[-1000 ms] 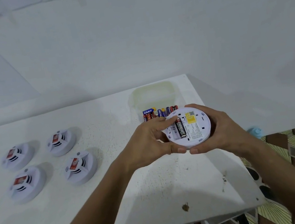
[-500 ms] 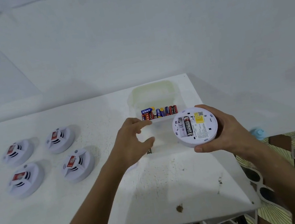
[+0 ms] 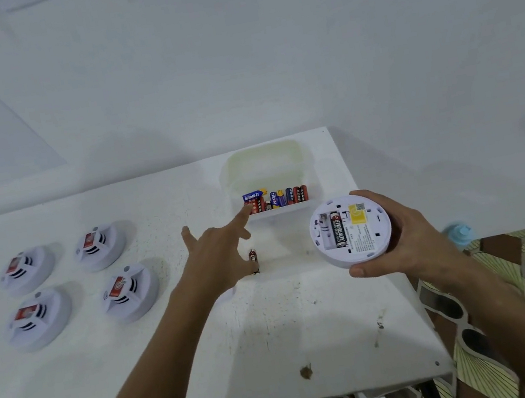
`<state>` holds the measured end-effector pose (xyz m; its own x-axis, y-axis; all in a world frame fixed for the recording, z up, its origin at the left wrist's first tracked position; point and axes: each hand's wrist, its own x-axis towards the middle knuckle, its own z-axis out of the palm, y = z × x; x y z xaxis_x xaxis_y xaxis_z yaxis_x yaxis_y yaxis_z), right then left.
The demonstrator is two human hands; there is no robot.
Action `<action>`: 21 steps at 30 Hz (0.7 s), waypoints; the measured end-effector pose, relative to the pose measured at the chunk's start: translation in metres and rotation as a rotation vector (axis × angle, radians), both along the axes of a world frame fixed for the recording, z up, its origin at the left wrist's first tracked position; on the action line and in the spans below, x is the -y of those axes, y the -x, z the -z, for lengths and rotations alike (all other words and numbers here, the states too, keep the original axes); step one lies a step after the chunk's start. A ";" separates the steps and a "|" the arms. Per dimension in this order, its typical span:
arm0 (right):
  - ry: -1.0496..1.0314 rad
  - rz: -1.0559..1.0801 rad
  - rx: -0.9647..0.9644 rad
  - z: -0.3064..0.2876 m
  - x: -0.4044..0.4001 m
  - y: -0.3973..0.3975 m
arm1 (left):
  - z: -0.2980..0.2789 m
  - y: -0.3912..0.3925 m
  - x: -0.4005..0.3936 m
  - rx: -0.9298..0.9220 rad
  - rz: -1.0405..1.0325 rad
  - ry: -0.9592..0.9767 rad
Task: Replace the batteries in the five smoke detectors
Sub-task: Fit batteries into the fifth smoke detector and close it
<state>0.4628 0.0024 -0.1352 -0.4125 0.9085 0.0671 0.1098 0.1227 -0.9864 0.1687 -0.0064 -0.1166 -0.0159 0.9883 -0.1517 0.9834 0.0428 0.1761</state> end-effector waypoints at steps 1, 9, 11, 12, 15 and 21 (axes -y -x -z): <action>0.003 -0.005 0.001 0.001 0.000 0.000 | 0.001 0.000 -0.002 0.024 -0.001 0.038; 0.014 -0.028 0.005 0.004 0.000 0.004 | 0.004 -0.005 -0.015 0.039 0.061 0.185; 0.011 -0.029 0.012 0.005 -0.002 0.003 | 0.004 -0.006 -0.016 0.059 0.054 0.186; 0.007 -0.031 0.018 0.006 -0.003 0.002 | 0.005 -0.006 -0.015 0.067 0.048 0.183; 0.012 -0.032 0.021 0.006 -0.004 0.003 | 0.008 -0.005 -0.015 0.123 0.022 0.155; 0.009 -0.041 0.020 0.004 -0.003 0.008 | 0.011 -0.004 -0.013 0.234 -0.025 0.113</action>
